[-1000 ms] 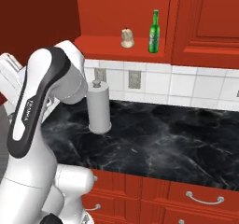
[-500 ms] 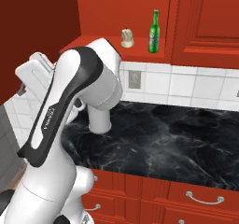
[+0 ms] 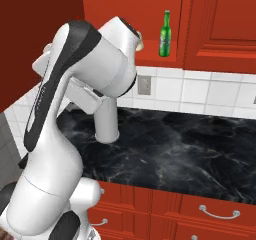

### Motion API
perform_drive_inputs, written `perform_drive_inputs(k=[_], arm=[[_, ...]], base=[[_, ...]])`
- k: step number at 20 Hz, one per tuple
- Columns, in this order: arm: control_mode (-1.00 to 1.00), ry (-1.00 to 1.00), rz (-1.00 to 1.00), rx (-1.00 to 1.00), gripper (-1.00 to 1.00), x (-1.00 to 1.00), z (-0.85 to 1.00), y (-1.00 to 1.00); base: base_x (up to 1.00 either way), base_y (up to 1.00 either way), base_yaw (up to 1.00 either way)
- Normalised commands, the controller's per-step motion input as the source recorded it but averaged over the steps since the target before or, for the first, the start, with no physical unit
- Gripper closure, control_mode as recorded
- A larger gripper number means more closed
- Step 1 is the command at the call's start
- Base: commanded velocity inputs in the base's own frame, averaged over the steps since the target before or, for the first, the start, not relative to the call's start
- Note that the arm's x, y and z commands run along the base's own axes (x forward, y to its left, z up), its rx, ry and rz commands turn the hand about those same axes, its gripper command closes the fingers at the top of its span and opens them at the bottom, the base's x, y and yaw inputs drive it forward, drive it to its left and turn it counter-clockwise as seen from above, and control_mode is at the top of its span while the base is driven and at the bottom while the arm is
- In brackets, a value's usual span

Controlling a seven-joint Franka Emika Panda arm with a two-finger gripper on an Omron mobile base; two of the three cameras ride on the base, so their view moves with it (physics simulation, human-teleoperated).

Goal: Get the candle and the beer from the cabinet and move them to the dining counter.

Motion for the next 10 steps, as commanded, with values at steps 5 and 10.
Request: perform_drive_inputs(k=[5, 10], arm=[[-1.0, -0.41, -0.01, -0.14, -1.0, 0.3, 0.15, -0.15], [-1.0, -0.64, 0.0, -0.16, -1.0, -0.14, 0.0, -0.05]], base=[[0.0, 0.0, 0.0], [0.0, 0.0, 0.0]])
